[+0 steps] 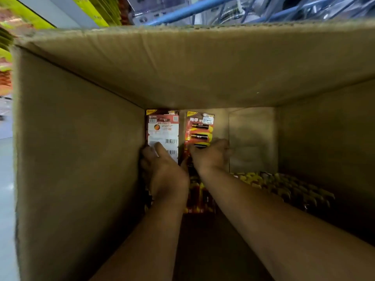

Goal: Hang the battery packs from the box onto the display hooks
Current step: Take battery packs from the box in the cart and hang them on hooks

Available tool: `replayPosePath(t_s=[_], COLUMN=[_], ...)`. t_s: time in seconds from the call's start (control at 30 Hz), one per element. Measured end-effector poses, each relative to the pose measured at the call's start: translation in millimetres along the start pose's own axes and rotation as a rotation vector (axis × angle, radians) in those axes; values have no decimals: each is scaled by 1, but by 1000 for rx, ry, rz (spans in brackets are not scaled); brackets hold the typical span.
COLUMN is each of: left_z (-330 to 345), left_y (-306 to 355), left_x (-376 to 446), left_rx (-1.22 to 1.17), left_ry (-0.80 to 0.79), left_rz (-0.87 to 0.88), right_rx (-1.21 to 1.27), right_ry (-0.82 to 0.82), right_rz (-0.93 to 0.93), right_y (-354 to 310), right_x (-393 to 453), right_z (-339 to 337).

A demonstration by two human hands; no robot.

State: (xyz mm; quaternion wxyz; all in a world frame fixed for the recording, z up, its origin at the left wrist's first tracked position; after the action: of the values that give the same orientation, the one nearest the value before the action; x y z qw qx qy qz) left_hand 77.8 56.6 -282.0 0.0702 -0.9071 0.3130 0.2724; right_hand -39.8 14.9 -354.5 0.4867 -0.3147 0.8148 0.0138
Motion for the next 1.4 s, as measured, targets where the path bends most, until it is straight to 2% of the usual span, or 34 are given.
replayPosePath(t_s=[0.17,0.33,0.43,0.5,0.63,0.7,0.77,0.83,0.9,1.03,1.23,1.4], left_z=[4,-7,-16,-24,-44,-49,-54,-61,-71,-96,-160,-233], left_y=[4,0,-3,-6,-1,1,2,5,8,15,7,-29], left_x=[10,5,4,4,-3,-6,-14,-28,-45,-72,-121,-157], left_rx=[67,-207,-348,-414,-597,-843,-1060,-1131,-1179,-1328,-1317,-1378], left_ry=[86,180,232,233,123,-24,-236,-422,-510,-572,-514,-441], left_rz=[20,26,49,-7,-123,-218,-323,-312,-271,-249,-29,135], right_rx=[40,174,363,503,591,609,608,602,552,464,466,510], right_ry=[-17,-28,-151,-232,-307,-382,-459,-520,-522,-514,-450,-383], right_rz=[49,20,64,121,179,201,227,217,135,-18,-212,-387], right_y=[-4,1,8,11,17,14,10,8,4,-5,-18,-41], right_x=[-1,3,7,7,17,12,0,-17,-34,-76,-167,-271], right_z=[12,13,14,6,-22,-39,-59,-82,-112,-170,-241,-268])
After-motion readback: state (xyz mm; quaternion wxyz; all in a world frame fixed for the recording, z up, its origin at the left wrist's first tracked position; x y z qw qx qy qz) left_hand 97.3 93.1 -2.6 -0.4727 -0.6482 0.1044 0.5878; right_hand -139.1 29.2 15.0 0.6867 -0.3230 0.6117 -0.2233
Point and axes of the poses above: each hand's wrist, its own x-axis towards the middle knuckle, its own z-axis out of the palm, y = z × x, the point moved 5 cm from there along x, towards the middle knuckle, and after that the axes turned 5 degrees about -x, right-handed, at the moved point
